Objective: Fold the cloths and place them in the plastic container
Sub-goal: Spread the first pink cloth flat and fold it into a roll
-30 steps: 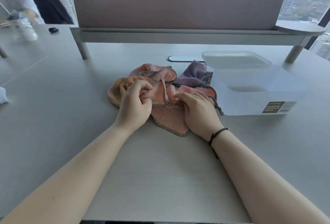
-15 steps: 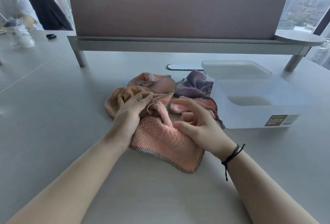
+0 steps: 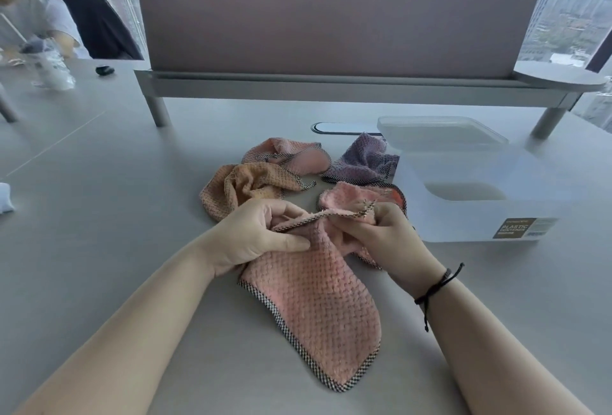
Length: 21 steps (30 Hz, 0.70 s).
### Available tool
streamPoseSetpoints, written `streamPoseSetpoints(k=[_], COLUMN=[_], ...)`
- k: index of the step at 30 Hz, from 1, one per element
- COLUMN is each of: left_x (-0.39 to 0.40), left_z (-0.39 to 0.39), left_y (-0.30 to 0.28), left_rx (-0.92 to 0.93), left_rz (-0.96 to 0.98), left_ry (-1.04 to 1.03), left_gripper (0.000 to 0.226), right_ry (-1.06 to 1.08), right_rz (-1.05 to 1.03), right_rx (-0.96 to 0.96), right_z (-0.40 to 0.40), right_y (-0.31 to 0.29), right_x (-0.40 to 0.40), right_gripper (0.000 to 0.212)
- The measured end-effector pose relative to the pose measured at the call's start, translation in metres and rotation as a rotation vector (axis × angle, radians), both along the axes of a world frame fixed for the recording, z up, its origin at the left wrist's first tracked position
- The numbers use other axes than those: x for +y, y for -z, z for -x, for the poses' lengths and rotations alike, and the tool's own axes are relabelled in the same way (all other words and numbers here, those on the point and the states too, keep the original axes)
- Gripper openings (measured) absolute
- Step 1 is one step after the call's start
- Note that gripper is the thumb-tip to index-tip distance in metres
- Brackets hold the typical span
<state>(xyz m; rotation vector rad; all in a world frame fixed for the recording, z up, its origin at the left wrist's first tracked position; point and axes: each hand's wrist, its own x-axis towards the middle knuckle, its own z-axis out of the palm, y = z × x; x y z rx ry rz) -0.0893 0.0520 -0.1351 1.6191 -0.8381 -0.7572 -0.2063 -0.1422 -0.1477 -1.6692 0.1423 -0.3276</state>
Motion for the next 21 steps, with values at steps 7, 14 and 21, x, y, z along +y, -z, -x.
streamPoseSetpoints(k=[7, 14, 21], left_x=[0.02, 0.006, 0.023], left_z=[-0.03, -0.038, -0.025], left_y=[0.013, 0.031, 0.006], left_rx=[-0.189, -0.304, 0.297], left_rz=[-0.086, 0.039, 0.386], left_ry=[-0.342, -0.675, -0.248], left_gripper=[0.012, 0.005, 0.025], right_ry=[0.196, 0.261, 0.087], right_rz=[-0.01, 0.686, -0.157], right_rx=[0.087, 0.014, -0.032], right_z=[-0.007, -0.007, 0.006], right_y=[0.009, 0.016, 0.006], right_x=[-0.011, -0.008, -0.011], right_gripper=[0.065, 0.039, 0.05])
